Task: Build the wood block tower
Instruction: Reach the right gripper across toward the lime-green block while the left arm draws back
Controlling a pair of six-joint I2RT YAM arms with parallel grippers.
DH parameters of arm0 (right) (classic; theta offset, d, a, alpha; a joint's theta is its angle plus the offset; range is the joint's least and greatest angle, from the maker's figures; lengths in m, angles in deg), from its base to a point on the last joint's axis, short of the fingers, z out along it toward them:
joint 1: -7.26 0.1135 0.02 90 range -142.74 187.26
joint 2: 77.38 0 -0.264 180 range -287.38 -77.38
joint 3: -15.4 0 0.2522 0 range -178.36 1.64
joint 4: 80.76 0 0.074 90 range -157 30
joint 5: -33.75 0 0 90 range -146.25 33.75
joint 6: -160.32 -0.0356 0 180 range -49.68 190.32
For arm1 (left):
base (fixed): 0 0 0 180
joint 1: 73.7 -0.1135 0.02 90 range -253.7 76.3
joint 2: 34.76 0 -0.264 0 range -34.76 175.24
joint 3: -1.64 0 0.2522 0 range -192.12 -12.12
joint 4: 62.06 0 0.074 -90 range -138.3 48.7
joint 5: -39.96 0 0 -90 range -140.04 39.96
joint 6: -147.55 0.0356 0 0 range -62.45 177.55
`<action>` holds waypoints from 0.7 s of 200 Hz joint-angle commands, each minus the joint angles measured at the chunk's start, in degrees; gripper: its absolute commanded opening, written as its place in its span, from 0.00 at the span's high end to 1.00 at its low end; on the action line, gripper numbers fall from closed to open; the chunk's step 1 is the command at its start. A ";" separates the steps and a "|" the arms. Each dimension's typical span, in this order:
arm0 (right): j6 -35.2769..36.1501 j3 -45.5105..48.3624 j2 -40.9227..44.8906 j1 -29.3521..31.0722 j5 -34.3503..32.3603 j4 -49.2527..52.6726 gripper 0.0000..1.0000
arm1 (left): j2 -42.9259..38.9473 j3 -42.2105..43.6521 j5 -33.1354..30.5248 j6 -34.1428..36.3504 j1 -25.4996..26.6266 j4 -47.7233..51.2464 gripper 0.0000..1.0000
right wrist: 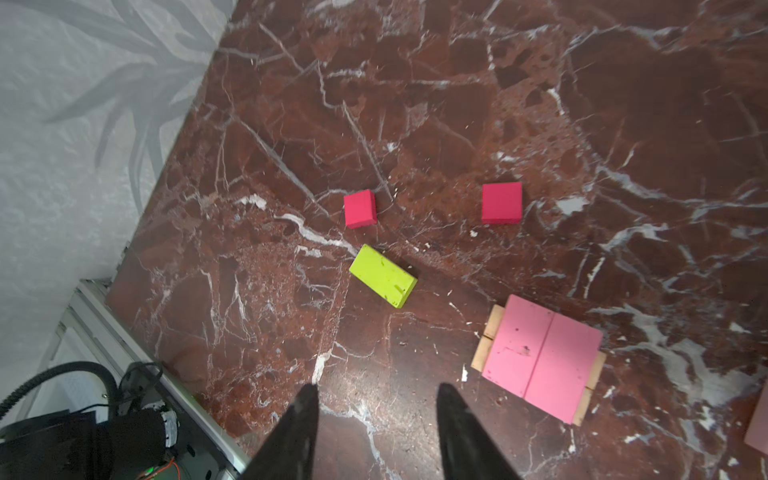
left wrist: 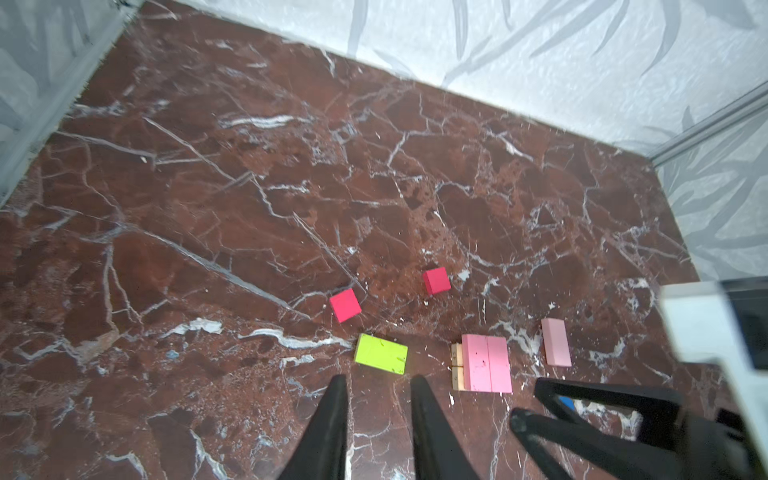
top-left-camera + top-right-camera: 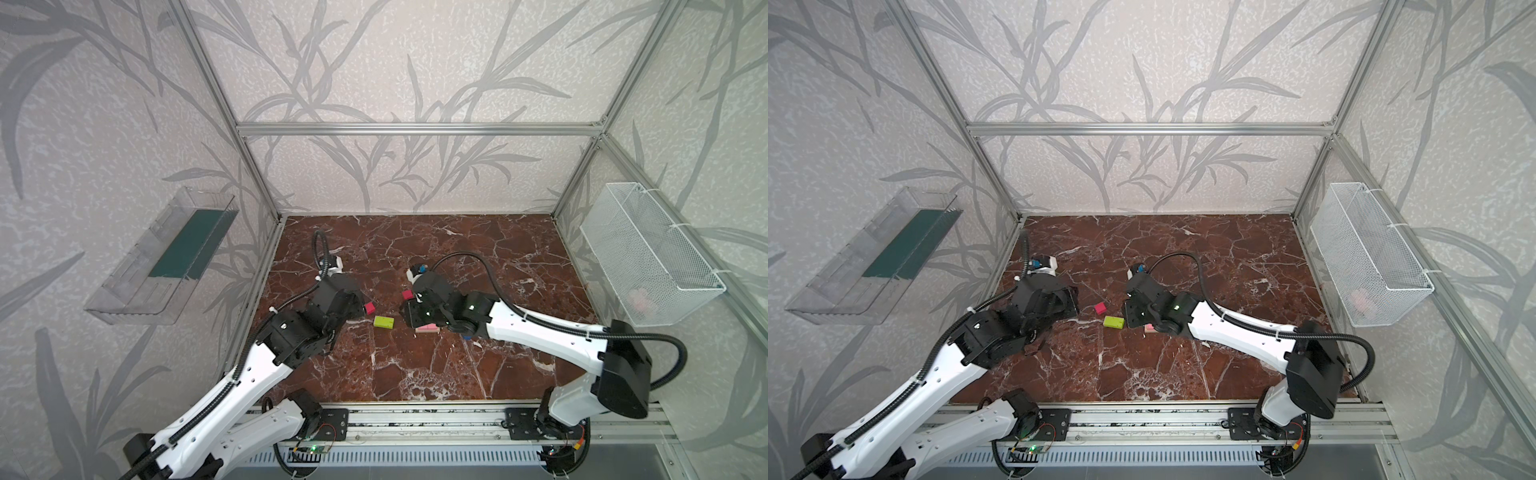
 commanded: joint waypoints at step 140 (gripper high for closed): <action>-12.54 -28.94 -31.23 5.42 -10.74 19.40 0.12 | -11.33 2.63 -5.99 5.01 -1.47 8.18 0.54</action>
